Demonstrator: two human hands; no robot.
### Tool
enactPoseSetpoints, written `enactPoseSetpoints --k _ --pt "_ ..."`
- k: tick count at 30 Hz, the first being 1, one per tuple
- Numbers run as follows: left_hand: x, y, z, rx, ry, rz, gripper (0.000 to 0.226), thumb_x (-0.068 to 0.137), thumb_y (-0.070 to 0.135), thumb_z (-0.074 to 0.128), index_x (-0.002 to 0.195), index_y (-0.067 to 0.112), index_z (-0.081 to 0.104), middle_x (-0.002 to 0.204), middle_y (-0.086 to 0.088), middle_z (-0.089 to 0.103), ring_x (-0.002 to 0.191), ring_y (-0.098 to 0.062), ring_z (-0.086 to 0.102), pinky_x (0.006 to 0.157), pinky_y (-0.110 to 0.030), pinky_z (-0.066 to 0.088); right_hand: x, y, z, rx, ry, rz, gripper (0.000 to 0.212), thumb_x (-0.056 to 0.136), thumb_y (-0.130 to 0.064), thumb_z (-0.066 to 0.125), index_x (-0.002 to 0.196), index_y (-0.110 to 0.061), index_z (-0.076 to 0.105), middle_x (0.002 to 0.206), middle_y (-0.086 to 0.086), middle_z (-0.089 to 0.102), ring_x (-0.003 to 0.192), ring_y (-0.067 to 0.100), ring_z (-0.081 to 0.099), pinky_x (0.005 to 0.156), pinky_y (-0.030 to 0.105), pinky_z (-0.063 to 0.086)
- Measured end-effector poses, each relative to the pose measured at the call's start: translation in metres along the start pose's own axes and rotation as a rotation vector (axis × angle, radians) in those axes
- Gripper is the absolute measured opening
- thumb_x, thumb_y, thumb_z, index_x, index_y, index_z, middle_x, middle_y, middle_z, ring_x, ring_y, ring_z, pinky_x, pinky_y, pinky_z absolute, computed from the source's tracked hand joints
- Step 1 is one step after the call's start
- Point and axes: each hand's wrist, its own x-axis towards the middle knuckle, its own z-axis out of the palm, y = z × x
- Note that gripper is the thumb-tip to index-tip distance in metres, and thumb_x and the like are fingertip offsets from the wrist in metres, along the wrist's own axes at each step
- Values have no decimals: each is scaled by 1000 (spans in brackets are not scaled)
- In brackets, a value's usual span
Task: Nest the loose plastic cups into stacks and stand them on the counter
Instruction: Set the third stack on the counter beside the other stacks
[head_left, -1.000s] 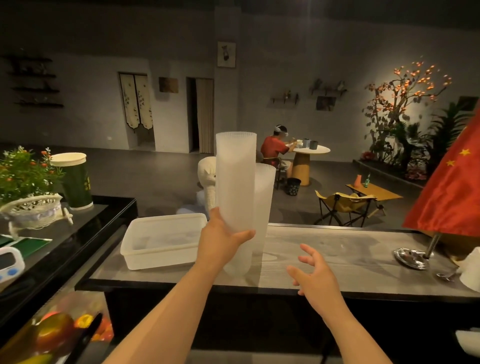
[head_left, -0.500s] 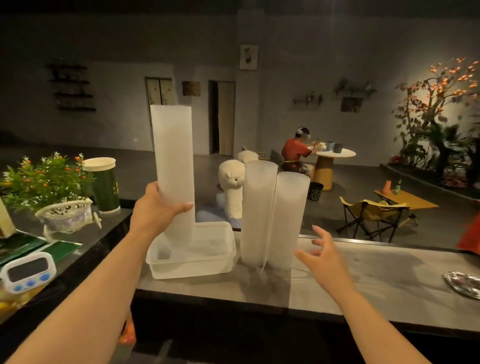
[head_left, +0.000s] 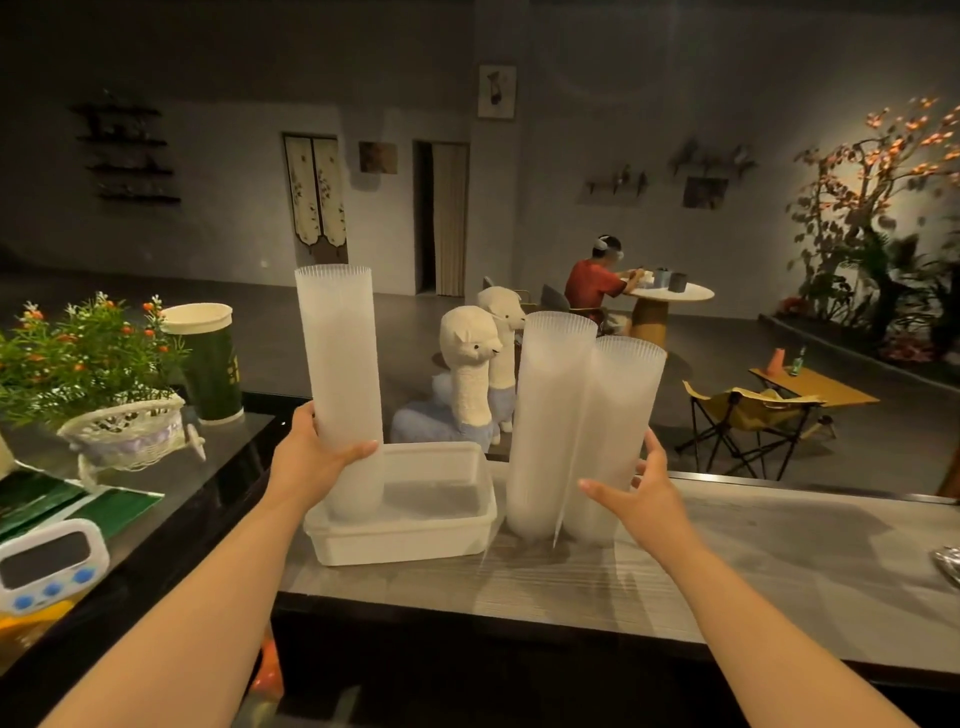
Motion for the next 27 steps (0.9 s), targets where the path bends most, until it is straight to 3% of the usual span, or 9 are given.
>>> enactPoseSetpoints --k 7,14,19,23,27 --pt "5 -12 -5 -96 -86 14 94 74 34 88 149 23 31 137 -1 56 120 -23 56 101 -52 51 14 6 14 -18 91 26 101 70 -27 87 145 -38 21 137 -2 50 122 23 51 102 53 47" --pt "12 -15 -13 -64 -161 -10 94 72 36 89 147 29 33 137 1 56 122 -24 57 102 -55 51 -12 -10 -1 -18 269 -58 90 71 -30 85 140 -38 28 126 -4 52 115 27 55 92 53 53" --pt "15 -17 -14 -46 -187 -2 94 73 37 88 148 28 32 139 0 55 124 -27 56 103 -58 50 -44 -69 -30 137 450 -215 90 70 -35 85 141 -33 30 128 -5 54 111 18 59 93 45 52" --pt "16 -17 -15 -41 -202 -1 95 73 37 88 149 28 31 140 0 54 127 -28 54 105 -58 48 -72 -134 -29 308 353 -353 83 67 -30 83 136 -32 37 124 -10 59 103 2 64 82 24 54" --pt "18 -20 -17 -41 -217 28 96 72 39 88 149 26 32 139 -1 55 125 -27 56 103 -55 50 -75 -174 11 309 83 -399 82 58 -35 85 128 -34 43 118 -10 64 101 4 67 78 26 57"
